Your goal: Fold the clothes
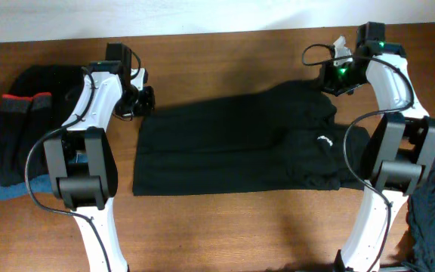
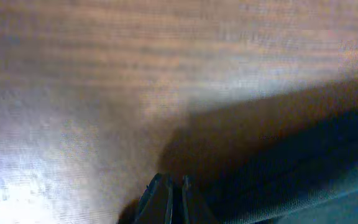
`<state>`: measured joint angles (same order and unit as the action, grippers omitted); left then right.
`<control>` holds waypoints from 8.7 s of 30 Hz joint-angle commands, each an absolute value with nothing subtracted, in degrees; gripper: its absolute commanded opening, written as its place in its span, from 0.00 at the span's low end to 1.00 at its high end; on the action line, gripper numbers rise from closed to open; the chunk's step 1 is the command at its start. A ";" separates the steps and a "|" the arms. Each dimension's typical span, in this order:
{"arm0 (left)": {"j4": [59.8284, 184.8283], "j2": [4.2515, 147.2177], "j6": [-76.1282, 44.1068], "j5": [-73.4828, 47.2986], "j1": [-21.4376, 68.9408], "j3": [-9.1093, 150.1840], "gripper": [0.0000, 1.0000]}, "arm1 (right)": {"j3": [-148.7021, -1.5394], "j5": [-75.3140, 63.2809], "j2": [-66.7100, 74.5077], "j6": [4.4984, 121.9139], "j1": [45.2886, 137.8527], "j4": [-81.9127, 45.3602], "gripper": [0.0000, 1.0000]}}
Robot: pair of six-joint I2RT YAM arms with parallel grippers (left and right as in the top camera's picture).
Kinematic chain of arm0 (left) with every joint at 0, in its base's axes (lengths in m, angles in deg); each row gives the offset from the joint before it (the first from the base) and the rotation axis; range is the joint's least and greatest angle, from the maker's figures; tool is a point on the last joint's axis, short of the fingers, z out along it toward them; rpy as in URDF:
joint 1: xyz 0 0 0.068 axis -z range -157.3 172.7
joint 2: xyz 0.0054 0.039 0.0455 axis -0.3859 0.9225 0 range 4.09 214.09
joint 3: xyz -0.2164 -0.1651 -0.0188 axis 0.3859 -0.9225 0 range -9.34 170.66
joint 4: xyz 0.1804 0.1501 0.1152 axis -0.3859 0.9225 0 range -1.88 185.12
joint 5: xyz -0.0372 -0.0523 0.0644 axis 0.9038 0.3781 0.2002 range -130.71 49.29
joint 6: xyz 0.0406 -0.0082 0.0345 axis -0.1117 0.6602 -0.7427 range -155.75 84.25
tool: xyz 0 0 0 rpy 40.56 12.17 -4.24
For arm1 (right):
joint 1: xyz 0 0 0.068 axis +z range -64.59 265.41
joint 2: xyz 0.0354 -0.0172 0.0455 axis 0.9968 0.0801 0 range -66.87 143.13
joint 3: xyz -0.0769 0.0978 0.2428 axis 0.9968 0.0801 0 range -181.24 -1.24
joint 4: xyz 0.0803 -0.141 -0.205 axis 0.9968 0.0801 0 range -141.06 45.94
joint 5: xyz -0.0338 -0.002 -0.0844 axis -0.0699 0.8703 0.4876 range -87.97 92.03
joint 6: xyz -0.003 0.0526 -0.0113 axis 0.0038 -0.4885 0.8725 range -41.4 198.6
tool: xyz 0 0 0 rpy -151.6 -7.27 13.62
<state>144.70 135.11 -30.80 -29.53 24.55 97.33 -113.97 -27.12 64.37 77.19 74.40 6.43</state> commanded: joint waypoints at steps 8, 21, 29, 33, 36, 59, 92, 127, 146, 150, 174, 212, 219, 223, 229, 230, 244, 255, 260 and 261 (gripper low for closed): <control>149.35 132.86 -30.88 -28.41 23.83 97.66 0.01 | -115.17 -26.42 61.09 78.35 74.34 12.79 0.04; 150.84 132.84 -30.88 -28.22 17.51 97.66 0.01 | -115.15 -17.15 61.09 78.33 71.17 16.82 0.04; 150.97 132.84 -30.88 -25.00 17.21 97.64 0.00 | -115.15 -17.17 61.09 78.33 70.66 18.04 0.04; 150.97 132.84 -30.88 -24.96 17.84 97.64 0.01 | -115.15 -17.20 61.09 78.33 70.66 18.19 0.04; 150.97 132.84 -30.88 -24.94 18.50 97.64 0.01 | -115.15 -17.20 61.09 78.35 70.64 18.91 0.04; 156.20 132.84 -32.65 -19.08 20.94 97.64 0.00 | -115.17 -15.32 61.09 85.83 69.88 26.59 0.04; 162.25 132.84 -32.63 -25.83 21.05 97.64 0.31 | -115.15 -9.50 61.09 85.68 69.24 29.47 0.20; 165.99 132.84 -32.63 -26.60 21.07 97.64 0.19 | -115.02 -11.03 64.91 85.65 75.49 13.49 0.64; 166.21 132.84 -32.63 -26.60 21.07 97.64 0.19 | -108.22 -10.53 65.42 85.24 75.28 14.24 0.64; 166.21 132.84 -32.63 -26.60 21.07 97.64 0.19 | -107.55 -10.55 65.59 85.24 75.28 13.14 0.61; 166.16 132.84 -32.63 -26.60 21.18 97.64 0.19 | -111.61 -10.57 63.97 85.24 75.28 9.43 0.04; 165.51 132.84 -32.63 -26.60 21.18 97.64 0.19 | -114.50 2.15 60.50 87.40 75.28 37.54 0.14; 165.48 132.84 -32.63 -26.60 21.18 97.64 0.19 | -114.28 2.76 60.76 89.15 75.28 39.28 0.15; 165.18 132.84 -32.63 -26.60 21.18 97.64 0.19 | -114.30 2.54 60.83 89.28 75.28 38.30 0.21; 165.11 132.84 -32.63 -26.60 21.18 97.64 0.19 | -114.34 -0.02 60.83 88.69 75.28 33.08 0.37; 165.11 132.84 -32.63 -26.60 21.18 97.64 0.20 | -114.34 -1.77 60.83 88.71 75.28 32.49 0.46; 165.09 132.84 -32.63 -26.60 21.18 97.64 0.20 | -114.28 -12.02 60.91 90.81 75.39 32.75 0.60; 165.09 132.84 -32.63 -26.60 21.18 97.64 0.20 | -111.13 -11.95 60.98 90.79 75.39 32.20 0.60; 165.09 132.84 -32.63 -26.60 21.18 97.64 0.19 | -110.50 -11.95 61.00 90.70 75.39 30.65 0.50; 165.09 132.84 -32.63 -26.60 21.18 97.64 0.20 | -110.52 -11.95 61.00 90.57 75.39 30.34 0.42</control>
<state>165.14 135.11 -32.09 -26.18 21.25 97.33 -110.89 -11.19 63.12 90.88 75.43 30.85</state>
